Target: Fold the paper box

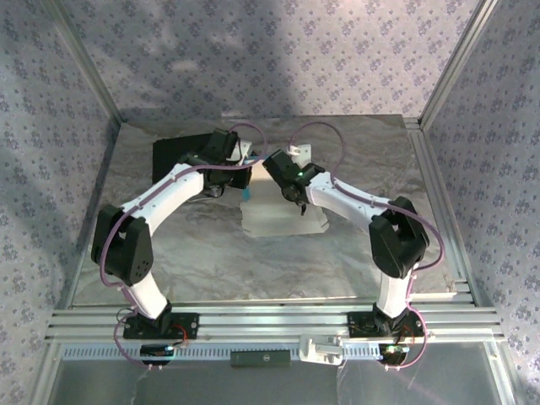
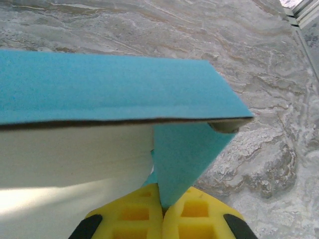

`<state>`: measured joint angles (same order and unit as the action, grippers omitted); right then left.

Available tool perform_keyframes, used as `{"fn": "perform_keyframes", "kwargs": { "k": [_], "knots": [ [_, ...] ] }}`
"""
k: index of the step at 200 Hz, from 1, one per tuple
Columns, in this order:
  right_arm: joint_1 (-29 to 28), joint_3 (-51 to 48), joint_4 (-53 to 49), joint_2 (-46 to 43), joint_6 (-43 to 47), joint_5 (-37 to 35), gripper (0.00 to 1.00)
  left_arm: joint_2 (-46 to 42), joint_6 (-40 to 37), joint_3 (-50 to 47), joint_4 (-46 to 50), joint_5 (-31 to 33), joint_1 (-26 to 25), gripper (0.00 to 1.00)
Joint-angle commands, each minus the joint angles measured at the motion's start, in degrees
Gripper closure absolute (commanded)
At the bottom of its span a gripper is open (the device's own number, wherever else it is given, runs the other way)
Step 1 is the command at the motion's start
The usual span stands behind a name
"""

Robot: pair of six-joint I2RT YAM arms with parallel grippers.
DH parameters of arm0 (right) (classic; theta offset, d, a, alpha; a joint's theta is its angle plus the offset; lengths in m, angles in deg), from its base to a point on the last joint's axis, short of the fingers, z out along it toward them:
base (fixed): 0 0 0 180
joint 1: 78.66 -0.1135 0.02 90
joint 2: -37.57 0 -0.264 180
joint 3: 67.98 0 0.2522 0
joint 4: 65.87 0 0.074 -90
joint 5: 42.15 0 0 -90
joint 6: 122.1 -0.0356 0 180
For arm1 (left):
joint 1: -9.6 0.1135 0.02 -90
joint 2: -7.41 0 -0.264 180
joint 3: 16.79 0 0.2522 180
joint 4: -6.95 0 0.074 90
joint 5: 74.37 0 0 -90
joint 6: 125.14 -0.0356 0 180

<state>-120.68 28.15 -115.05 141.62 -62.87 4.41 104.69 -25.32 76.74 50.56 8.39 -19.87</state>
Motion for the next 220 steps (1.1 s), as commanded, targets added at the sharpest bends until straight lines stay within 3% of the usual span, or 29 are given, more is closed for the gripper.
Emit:
{"fn": "perform_keyframes", "kwargs": {
  "k": [1, 52, 94, 138, 220],
  "knots": [
    [-0.63, -2.32, 5.87, -3.28, 3.63, 5.21, 1.00, -1.74, 1.16, 0.65, -3.79, -6.00, -1.55, 1.00],
    [1.77, -3.46, 8.56, -5.93, 7.36, 13.54, 1.00, -2.08, 1.77, 0.52, -3.92, -7.17, -1.55, 1.00],
    [4.33, -5.21, 10.58, -7.54, 7.21, 18.49, 0.89, -2.00, 1.78, 0.74, -3.92, -7.08, -1.54, 1.00],
    [5.08, -7.41, 12.18, -7.55, 6.89, 20.17, 0.78, -1.35, 2.02, 1.09, -4.12, -6.82, -1.46, 1.00],
    [6.86, -9.16, 13.17, -6.90, 6.08, 18.57, 0.73, -1.07, 1.60, 1.31, -3.74, -6.80, -1.37, 1.00]
  ]
}}
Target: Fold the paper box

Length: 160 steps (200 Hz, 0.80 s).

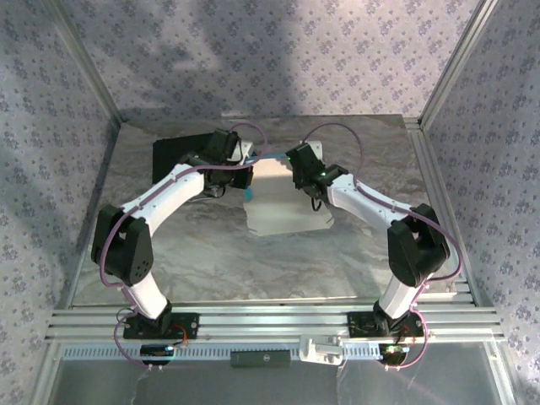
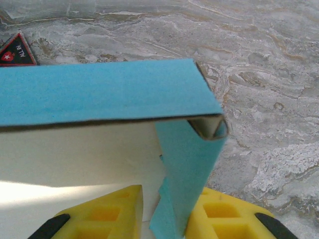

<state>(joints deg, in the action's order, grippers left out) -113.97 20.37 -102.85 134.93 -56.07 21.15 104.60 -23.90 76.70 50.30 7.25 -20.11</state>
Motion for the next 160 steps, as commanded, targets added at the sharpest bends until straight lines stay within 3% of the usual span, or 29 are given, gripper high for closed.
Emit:
{"fn": "perform_keyframes", "kwargs": {
  "k": [1, 57, 110, 160],
  "knots": [
    [0.15, -1.42, 0.93, -0.23, -0.73, 1.87, 0.73, -1.01, 0.18, 1.42, -3.48, -5.67, -1.13, 1.00],
    [1.42, -5.77, 3.67, -5.83, -0.29, 4.18, 0.72, -0.42, 0.07, 1.84, -3.22, -5.84, -0.95, 1.00],
    [3.05, -5.25, 4.05, -3.81, 0.19, 6.45, 0.75, -0.68, 0.22, 1.88, -3.16, -5.94, -0.96, 1.00],
    [2.70, -2.84, 1.74, -2.05, -0.26, 1.30, 0.92, -0.68, 0.23, 2.10, -2.95, -5.94, -1.00, 1.00]
  ]
}}
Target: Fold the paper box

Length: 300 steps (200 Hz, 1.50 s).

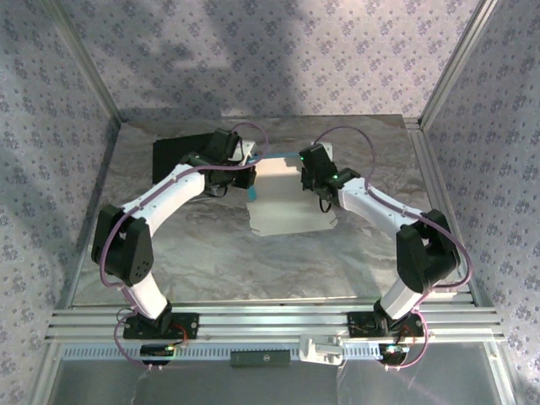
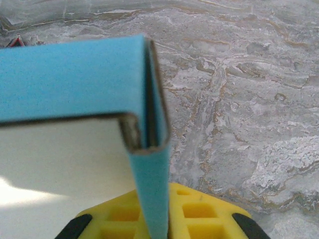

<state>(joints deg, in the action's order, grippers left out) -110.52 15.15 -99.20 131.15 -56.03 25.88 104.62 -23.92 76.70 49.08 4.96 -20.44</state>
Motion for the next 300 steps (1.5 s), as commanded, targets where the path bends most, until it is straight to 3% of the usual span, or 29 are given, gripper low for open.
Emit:
{"fn": "perform_keyframes", "kwargs": {
  "k": [1, 20, 45, 68, 122, 172, 207, 300],
  "knots": [
    [-0.84, 2.55, -2.16, 1.80, -0.36, -3.73, 0.92, -0.70, 0.27, 2.15, -1.73, -3.65, -0.70, 1.00],
    [-2.81, 5.50, -7.31, 3.59, -2.70, -10.85, 1.00, -0.44, 0.55, 2.53, -1.79, -3.55, -0.77, 1.00],
    [-5.35, 8.56, -14.51, 5.85, -8.40, -20.01, 1.00, -0.09, 1.12, 2.54, -1.90, -2.98, -1.15, 1.00],
    [-7.00, 11.68, -21.91, 7.89, -13.56, -24.21, 1.00, 0.00, 2.24, 2.08, -2.29, -1.84, -1.33, 1.00],
    [-9.60, 10.40, -20.97, 5.22, -13.39, -18.40, 1.00, -0.95, 4.07, -2.21, -6.90, 6.37, -3.37, 1.00],
    [-9.69, 10.46, -23.14, 4.49, -13.89, -14.88, 1.00, -1.75, 4.98, -8.23, -13.21, 18.86, -6.75, 1.00],
    [-9.73, 9.06, -22.53, 5.53, -14.52, -13.97, 1.00, -1.17, 7.68, -13.86, -21.12, 16.55, -6.42, 0.98],
    [-9.47, 6.54, -18.59, 10.28, -13.07, -14.33, 1.00, 6.88, 11.04, -16.05, -26.60, 13.61, -5.87, 0.94]
  ]
}}
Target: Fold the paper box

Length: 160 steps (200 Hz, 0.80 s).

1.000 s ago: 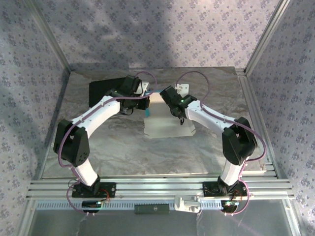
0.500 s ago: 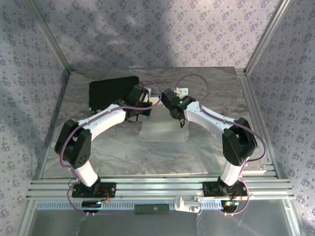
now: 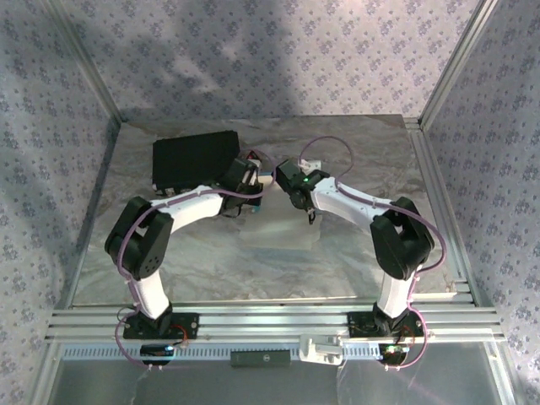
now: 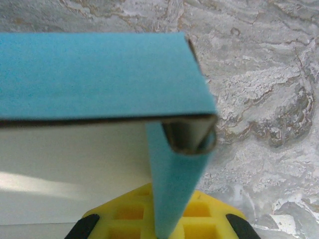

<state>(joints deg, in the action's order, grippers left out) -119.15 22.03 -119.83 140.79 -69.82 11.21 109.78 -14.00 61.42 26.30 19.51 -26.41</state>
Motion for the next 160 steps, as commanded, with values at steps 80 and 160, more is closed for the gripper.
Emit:
{"fn": "perform_keyframes", "kwargs": {
  "k": [80, 160],
  "knots": [
    [-0.27, -0.49, 4.52, 2.33, 3.85, 2.35, 1.00, 3.67, 2.15, -4.11, -9.58, -6.72, 3.66, 0.90],
    [-0.18, 1.27, 3.32, 3.93, 4.32, 2.70, 1.00, 5.63, 5.08, -4.30, -6.73, 8.94, 0.83, 1.00]
  ]
}}
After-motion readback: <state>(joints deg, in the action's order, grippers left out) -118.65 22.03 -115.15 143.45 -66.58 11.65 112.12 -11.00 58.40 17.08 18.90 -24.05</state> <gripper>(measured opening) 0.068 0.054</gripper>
